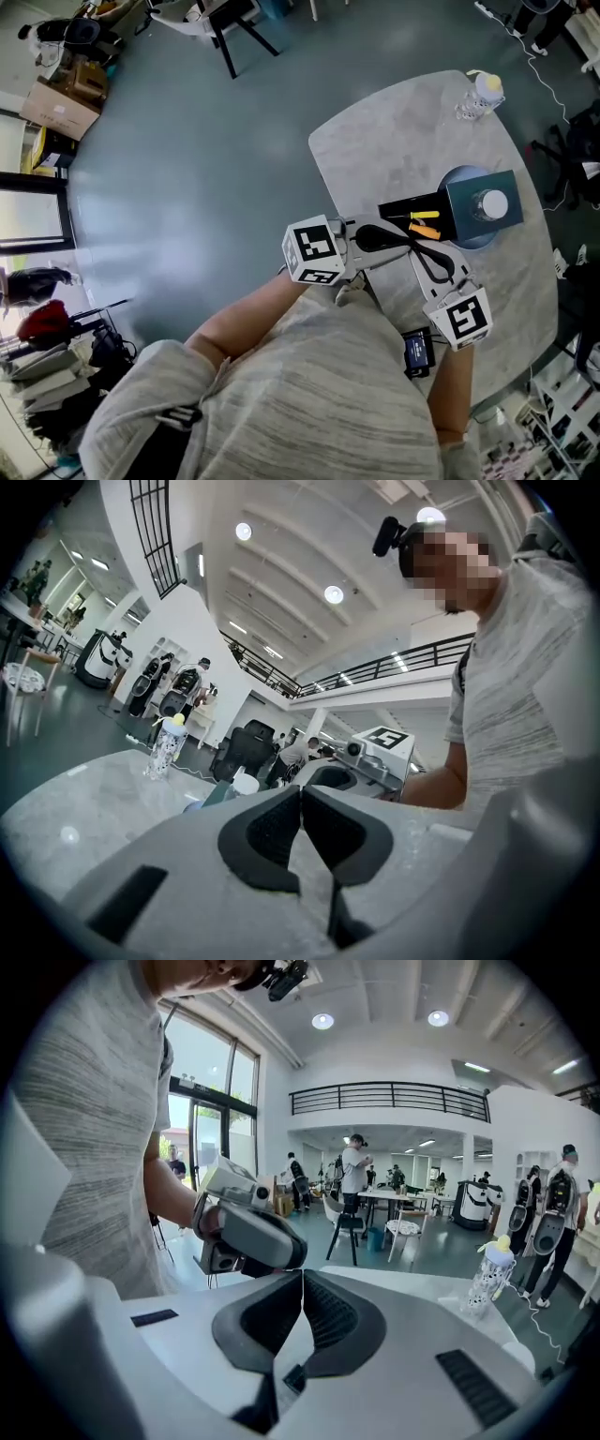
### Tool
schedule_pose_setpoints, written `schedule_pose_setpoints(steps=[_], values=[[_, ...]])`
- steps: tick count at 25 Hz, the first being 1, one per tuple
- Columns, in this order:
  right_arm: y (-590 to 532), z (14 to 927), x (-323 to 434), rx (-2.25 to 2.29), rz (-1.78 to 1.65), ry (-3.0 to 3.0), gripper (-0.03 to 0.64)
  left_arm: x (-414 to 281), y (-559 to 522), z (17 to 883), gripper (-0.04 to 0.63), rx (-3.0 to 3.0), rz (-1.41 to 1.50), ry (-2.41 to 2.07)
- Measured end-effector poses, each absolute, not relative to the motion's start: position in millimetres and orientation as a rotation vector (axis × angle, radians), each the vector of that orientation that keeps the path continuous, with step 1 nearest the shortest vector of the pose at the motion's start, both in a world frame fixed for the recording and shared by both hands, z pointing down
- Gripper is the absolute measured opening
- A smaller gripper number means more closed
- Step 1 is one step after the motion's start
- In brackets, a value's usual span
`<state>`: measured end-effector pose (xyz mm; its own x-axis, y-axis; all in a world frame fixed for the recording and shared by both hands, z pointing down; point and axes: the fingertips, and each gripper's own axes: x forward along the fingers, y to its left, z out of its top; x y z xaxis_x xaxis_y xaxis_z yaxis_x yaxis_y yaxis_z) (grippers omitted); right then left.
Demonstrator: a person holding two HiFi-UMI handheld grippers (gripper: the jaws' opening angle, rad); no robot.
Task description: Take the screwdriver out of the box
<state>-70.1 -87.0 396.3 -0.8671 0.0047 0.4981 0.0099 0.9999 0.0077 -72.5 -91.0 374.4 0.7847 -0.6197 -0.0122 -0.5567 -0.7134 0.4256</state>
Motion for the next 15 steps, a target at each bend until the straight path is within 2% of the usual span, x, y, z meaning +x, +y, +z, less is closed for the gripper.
schedule_pose_setpoints(steps=[15], values=[[-118,484,-77,-0.221,-0.327,-2.114,0.012,-92,-115,457,0.023,2.477,-0.125,-0.832]])
